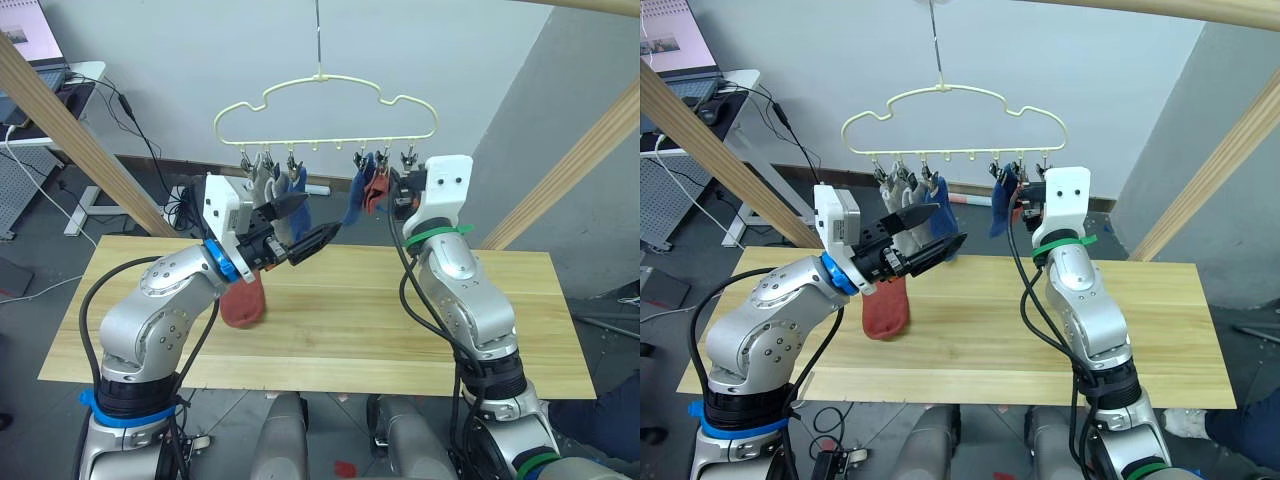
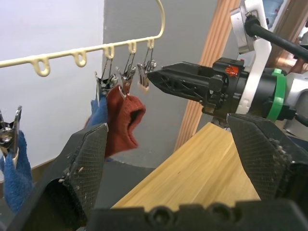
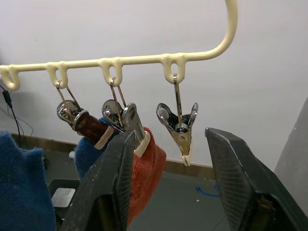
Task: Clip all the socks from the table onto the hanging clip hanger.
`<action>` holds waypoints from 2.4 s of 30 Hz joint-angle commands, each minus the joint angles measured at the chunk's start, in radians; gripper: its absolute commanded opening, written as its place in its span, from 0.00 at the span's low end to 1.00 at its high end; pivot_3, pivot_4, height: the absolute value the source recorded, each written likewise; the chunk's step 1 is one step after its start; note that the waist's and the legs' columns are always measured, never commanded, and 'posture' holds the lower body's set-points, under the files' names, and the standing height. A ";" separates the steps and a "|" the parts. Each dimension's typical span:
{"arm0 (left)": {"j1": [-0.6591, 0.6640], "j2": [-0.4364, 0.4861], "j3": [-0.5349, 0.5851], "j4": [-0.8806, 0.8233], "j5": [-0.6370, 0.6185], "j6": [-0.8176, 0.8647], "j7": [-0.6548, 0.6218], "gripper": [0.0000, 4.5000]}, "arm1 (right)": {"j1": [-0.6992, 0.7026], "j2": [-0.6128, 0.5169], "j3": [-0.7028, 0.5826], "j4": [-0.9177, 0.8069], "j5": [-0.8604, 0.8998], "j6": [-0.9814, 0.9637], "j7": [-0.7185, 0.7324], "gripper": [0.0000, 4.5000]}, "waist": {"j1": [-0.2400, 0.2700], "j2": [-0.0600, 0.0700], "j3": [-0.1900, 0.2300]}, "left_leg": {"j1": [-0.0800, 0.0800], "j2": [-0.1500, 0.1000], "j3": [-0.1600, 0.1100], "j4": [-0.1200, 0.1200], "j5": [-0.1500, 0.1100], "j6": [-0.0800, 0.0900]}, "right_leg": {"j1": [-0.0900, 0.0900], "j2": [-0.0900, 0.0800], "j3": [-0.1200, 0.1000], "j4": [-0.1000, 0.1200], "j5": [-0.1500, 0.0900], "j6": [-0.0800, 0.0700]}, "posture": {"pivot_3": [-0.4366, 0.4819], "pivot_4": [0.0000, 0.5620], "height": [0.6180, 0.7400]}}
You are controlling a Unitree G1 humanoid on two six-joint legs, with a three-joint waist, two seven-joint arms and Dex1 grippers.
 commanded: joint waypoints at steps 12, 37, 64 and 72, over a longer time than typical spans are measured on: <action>-0.014 -0.016 0.004 -0.068 -0.022 -0.005 0.012 0.97 | -0.075 0.043 -0.058 0.062 -0.067 -0.070 0.045 0.54 | 0.001 0.000 0.000 | 0.000 0.000 0.000 0.000 0.000 0.000 | 0.000 0.000 0.000 0.000 0.000 0.000 | 0.72 0.50 1.00; -0.008 -0.024 -0.008 -0.082 -0.038 0.008 0.049 0.97 | -0.088 0.038 -0.083 0.077 -0.088 -0.057 0.126 0.00 | 0.004 0.000 0.000 | 0.000 0.000 0.000 0.000 0.000 0.000 | 0.000 0.000 0.000 0.001 0.000 0.000 | 0.72 0.49 1.00; -0.071 -0.039 -0.078 1.001 0.586 -0.400 0.201 0.97 | -0.289 -0.302 -0.339 0.026 0.340 0.747 0.484 0.00 | 0.024 0.000 0.000 | 0.003 -0.001 0.001 0.000 0.000 0.001 | 0.003 -0.001 0.000 0.000 0.000 0.000 | 0.62 0.49 1.00; -0.022 -0.012 -0.183 0.987 0.658 -0.376 0.040 0.65 | -0.287 -0.298 -0.350 0.023 0.348 0.759 0.463 0.00 | 0.024 0.001 -0.001 | 0.005 -0.002 0.001 0.000 0.000 0.001 | 0.005 -0.001 0.000 0.001 0.000 0.000 | 0.62 0.50 1.00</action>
